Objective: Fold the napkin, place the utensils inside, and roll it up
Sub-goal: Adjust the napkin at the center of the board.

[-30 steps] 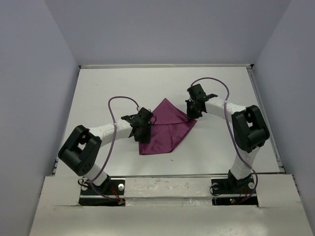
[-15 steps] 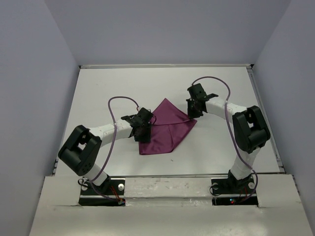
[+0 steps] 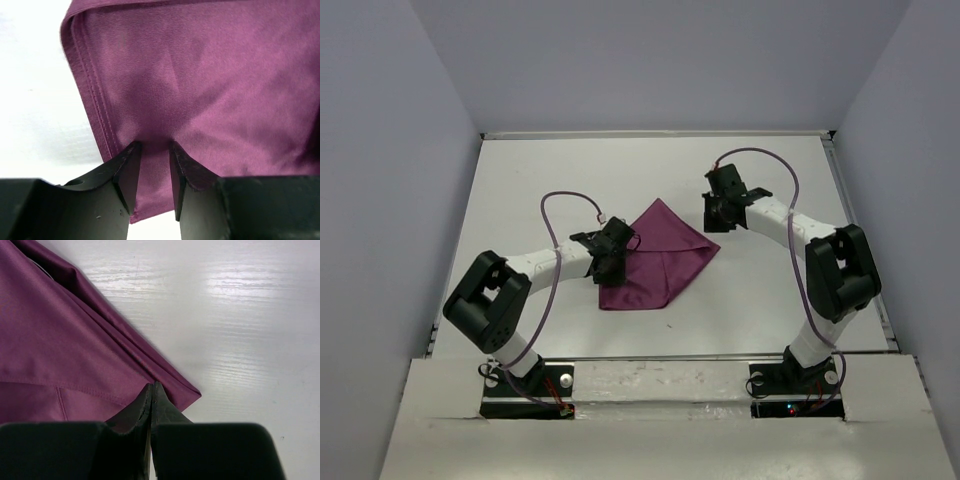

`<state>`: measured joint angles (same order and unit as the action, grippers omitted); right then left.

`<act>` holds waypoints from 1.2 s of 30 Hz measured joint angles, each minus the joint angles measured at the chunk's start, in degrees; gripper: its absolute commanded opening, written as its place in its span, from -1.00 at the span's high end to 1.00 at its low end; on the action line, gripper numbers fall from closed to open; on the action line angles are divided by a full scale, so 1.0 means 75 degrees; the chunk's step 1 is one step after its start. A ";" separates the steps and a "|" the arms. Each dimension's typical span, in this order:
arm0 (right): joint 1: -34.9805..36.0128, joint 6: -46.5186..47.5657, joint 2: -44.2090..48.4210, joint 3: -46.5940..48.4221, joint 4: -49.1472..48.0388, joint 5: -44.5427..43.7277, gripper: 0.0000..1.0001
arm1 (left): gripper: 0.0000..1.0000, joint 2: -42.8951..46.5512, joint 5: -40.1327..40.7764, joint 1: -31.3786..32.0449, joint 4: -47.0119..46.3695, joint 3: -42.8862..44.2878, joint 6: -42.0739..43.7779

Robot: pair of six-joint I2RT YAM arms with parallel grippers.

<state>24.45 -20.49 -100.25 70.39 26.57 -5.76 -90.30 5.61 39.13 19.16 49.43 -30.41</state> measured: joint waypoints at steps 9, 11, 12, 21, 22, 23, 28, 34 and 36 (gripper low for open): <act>0.0000 -0.0216 0.0344 -0.0009 0.0006 -0.0624 0.94 | 0.16 -0.0673 0.0764 -0.0688 0.0035 0.0714 -0.0198; 0.0000 -0.0236 0.0431 -0.0009 0.0006 -0.0697 0.95 | 0.16 -0.1137 0.1131 -0.0804 0.0137 0.1227 -0.0117; 0.0000 -0.0242 0.0472 -0.0009 0.0012 -0.0714 0.94 | 0.17 -0.1387 0.1335 -0.0854 0.0242 0.1580 -0.0070; -0.0003 -0.0350 0.0764 -0.0370 0.0087 -0.0836 0.94 | 0.14 -0.2771 0.2780 -0.1204 0.0935 0.3870 0.0723; -0.0003 -0.0393 0.0764 -0.0402 0.0146 -0.0819 0.95 | 0.13 -0.2763 0.2955 -0.1227 0.1043 0.4060 0.0796; -0.0003 -0.0402 0.0761 -0.0425 0.0175 -0.0796 0.95 | 0.13 -0.2748 0.3040 -0.1236 0.1093 0.4214 0.0828; -0.0003 -0.0495 0.0557 -0.0455 0.0146 -0.0699 0.99 | 0.00 -0.2422 0.3375 -0.1268 0.1384 0.4689 0.1055; -0.0003 -0.0504 -0.0070 -0.0560 0.0006 -0.0495 0.99 | -0.05 -0.1413 0.3077 -0.1271 0.1565 0.4701 0.1201; -0.0003 -0.0504 -0.0204 -0.0670 -0.0076 -0.0388 0.99 | -0.06 -0.1081 0.2876 -0.1271 0.1553 0.4704 0.1212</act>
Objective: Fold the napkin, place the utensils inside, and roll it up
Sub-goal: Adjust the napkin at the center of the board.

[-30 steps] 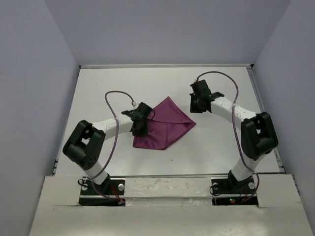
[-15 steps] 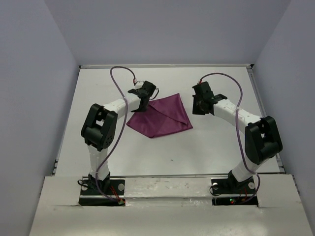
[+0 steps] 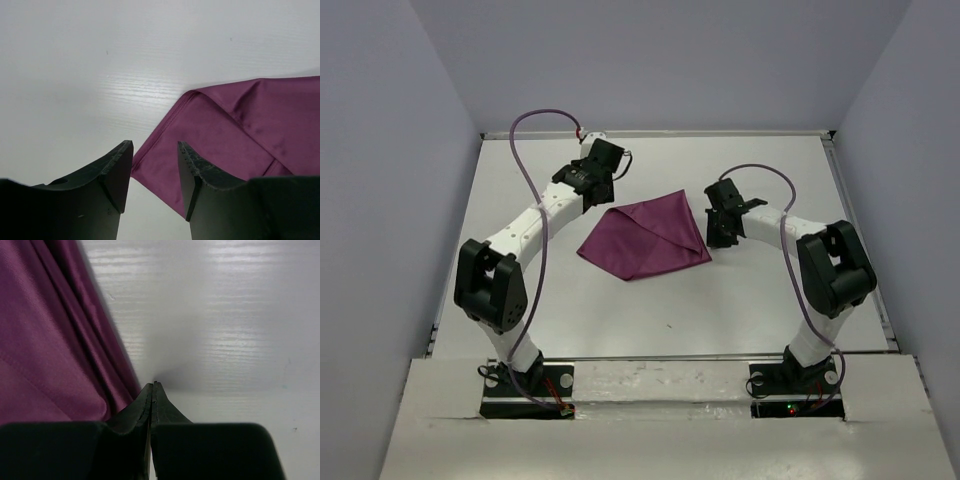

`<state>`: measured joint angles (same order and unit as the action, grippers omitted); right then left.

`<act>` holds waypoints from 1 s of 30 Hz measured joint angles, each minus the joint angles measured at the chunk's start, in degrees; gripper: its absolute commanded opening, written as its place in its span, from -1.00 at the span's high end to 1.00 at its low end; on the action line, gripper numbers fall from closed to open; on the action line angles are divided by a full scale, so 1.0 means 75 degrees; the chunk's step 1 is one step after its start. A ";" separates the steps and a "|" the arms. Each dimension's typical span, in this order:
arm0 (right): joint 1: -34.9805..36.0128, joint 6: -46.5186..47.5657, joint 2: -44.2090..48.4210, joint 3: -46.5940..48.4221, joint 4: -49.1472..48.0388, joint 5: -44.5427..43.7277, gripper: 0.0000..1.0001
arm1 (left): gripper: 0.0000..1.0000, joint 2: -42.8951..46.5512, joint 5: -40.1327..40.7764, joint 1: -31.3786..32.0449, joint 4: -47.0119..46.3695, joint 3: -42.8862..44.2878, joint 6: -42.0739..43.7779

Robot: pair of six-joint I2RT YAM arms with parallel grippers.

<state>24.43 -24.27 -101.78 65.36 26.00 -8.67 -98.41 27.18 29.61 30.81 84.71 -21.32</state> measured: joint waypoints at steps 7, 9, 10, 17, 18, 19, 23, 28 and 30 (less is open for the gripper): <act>0.0082 -0.0032 -0.0061 -0.0323 -0.0294 0.0300 0.99 | -0.39 0.0656 -0.0886 0.0000 -0.0201 0.0000 0.0032; 0.0291 -0.0073 -0.0058 -0.0341 -0.0358 0.0256 0.99 | -0.53 0.0667 -0.1105 0.0000 -0.0236 0.0000 0.0052; 0.0376 -0.0111 -0.0058 -0.0347 -0.0402 0.0242 0.99 | -0.54 0.0667 -0.1247 0.0000 -0.0245 0.0000 0.0055; 0.1349 -0.0574 -0.0026 -0.0455 -0.0682 0.0344 0.99 | -0.63 0.0667 -0.1638 0.0000 -0.0256 0.0000 0.0064; 0.1478 -0.0656 -0.0026 -0.0455 -0.0694 0.0425 0.99 | -0.65 0.0667 -0.1676 0.0000 -0.0265 0.0000 0.0064; 0.1609 -0.0746 -0.0029 -0.0455 -0.0697 0.0498 0.99 | -0.68 0.0667 -0.1714 0.0000 -0.0277 0.0000 0.0064; 0.1894 -0.0976 0.0035 -0.0460 -0.0676 0.0629 0.99 | -0.82 0.0667 -0.1848 0.0000 -0.0309 0.0000 0.0058; 0.1655 -0.1046 0.0734 -0.0507 -0.0542 0.0323 0.99 | -0.93 0.0600 -0.1985 0.0096 -0.0382 -0.0003 0.0085; 0.1224 -0.1046 0.1198 -0.0659 -0.0536 0.0271 0.99 | -0.93 0.0501 -0.1964 0.0265 -0.0402 -0.0003 0.0108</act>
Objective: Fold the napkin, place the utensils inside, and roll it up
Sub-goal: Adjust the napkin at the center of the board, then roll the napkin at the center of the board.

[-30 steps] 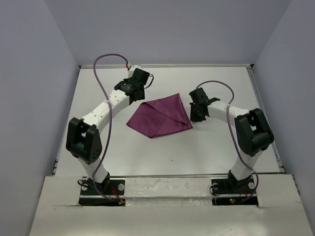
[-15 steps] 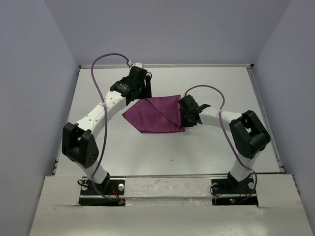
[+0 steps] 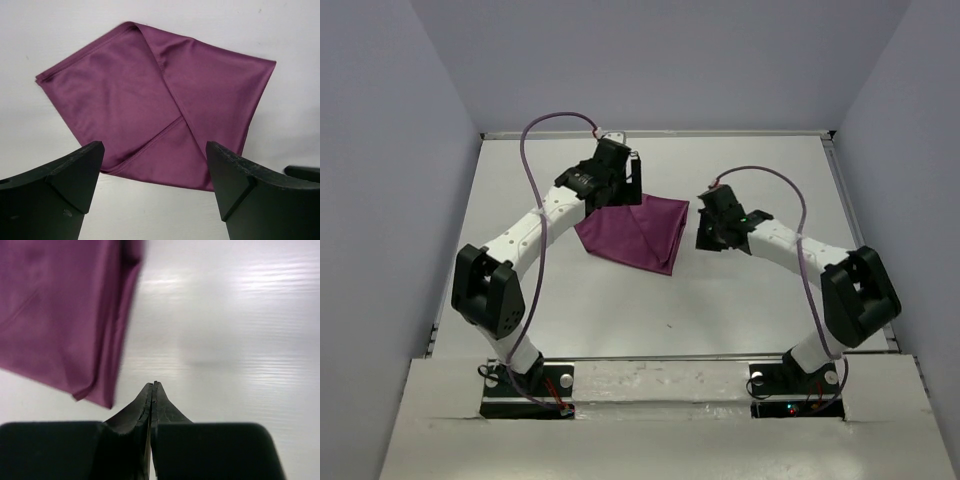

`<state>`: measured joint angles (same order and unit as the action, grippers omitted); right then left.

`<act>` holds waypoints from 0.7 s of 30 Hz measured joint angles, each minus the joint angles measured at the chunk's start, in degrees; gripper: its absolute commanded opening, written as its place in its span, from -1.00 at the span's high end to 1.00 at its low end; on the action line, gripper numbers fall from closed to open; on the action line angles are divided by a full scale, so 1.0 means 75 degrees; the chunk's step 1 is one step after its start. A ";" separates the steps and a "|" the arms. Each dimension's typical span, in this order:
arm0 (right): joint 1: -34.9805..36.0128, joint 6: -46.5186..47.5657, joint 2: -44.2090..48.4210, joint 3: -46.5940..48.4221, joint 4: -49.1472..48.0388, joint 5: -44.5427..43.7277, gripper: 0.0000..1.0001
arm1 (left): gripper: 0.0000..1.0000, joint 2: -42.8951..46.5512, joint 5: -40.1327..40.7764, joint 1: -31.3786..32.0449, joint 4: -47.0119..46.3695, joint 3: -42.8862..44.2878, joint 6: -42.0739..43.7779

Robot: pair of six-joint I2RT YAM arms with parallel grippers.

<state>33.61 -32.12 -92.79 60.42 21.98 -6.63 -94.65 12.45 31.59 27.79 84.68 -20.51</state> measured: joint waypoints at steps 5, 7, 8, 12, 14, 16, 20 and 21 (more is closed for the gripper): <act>-0.1947 0.0026 0.1207 -0.0685 0.0064 -0.0035 0.93 | -0.86 -0.0699 0.0058 0.0653 -0.0009 0.0085 0.0020; -0.2655 0.0052 0.1571 -0.0933 0.0154 -0.0143 0.93 | -0.76 -0.1093 0.0067 0.0912 -0.0003 0.0187 0.0017; -0.2876 0.0061 0.1722 -0.1032 0.0230 -0.0189 0.92 | -0.72 -0.1329 0.0082 0.1061 0.0006 0.0286 0.0012; -0.3159 0.0119 0.2069 -0.1186 0.0522 -0.0251 0.92 | -0.61 -0.2209 0.0172 0.1612 0.0096 0.0863 0.0009; -0.3179 0.0160 0.2159 -0.1186 0.0574 -0.0248 0.92 | -0.60 -0.2524 0.0221 0.1813 0.0105 0.1177 0.0009; -0.3179 0.0192 0.2197 -0.1186 0.0618 -0.0248 0.92 | -0.59 -0.2812 0.0318 0.2011 0.0216 0.1547 0.0006; -0.3179 0.0251 0.2197 -0.1186 0.0635 -0.0245 0.92 | -0.58 -0.3322 0.0475 0.2291 0.0329 0.2122 -0.0015; -0.3179 0.0256 0.2197 -0.1186 0.0638 -0.0242 0.92 | -0.59 -0.3398 0.0510 0.2326 0.0347 0.2194 -0.0015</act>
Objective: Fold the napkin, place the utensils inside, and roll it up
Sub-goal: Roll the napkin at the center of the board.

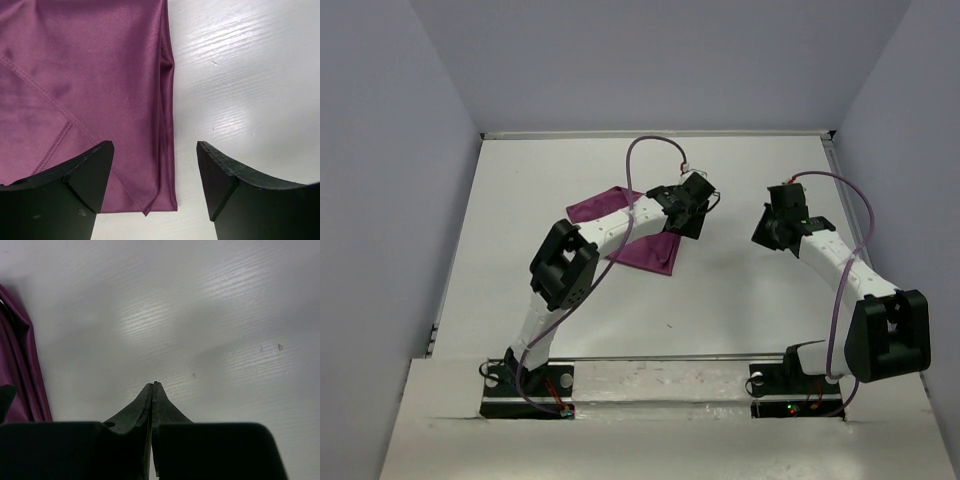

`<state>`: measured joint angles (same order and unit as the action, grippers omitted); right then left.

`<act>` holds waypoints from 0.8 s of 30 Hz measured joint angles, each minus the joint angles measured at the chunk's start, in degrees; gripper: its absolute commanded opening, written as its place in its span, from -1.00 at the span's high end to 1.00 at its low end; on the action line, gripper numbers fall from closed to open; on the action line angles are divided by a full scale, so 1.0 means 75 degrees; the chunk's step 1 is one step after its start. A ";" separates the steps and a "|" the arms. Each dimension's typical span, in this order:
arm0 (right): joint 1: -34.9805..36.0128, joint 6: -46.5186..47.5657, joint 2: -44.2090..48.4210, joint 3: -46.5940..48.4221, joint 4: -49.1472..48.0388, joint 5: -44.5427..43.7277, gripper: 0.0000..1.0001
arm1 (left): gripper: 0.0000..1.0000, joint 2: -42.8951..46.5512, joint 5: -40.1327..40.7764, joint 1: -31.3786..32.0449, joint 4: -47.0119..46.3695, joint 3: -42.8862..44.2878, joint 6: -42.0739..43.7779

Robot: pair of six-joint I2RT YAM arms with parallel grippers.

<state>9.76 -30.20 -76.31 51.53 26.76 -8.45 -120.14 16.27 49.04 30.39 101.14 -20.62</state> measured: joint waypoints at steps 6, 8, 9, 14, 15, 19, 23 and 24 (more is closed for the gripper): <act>0.0000 0.0064 -0.0006 0.0000 0.0020 0.0009 0.92 | -0.65 -0.0498 0.0082 0.0160 0.0105 0.0137 -0.0052; 0.0000 0.0085 -0.0012 0.0000 0.0023 0.0015 0.92 | -0.61 -0.0685 0.0157 0.0189 0.0157 0.0221 -0.0119; 0.0000 0.0099 -0.0015 0.0000 0.0026 0.0023 0.92 | -0.57 -0.0816 0.0262 0.0207 0.0221 0.0312 -0.0169; 0.0000 0.0157 -0.0020 0.0000 0.0029 0.0061 0.92 | -0.45 -0.1198 0.0647 0.0236 0.0338 0.0589 -0.0286; 0.0000 0.0172 -0.0020 0.0000 0.0032 0.0067 0.92 | -0.43 -0.1241 0.0705 0.0236 0.0350 0.0615 -0.0300; 0.0000 0.0201 -0.0020 0.0003 0.0032 0.0073 0.92 | -0.37 -0.1358 0.0982 0.0236 0.0414 0.0635 -0.0335; 0.0000 0.0230 -0.0020 0.0000 0.0029 0.0102 0.93 | -0.28 -0.1512 0.1265 0.0242 0.0455 0.0723 -0.0364; 0.0000 0.0230 -0.0020 0.0000 0.0029 0.0102 0.93 | -0.28 -0.1539 0.1326 0.0251 0.0452 0.0766 -0.0367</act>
<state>9.76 -28.47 -76.47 51.53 26.98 -7.68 -131.68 26.22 50.92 33.78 106.89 -23.38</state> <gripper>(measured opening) 0.039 0.664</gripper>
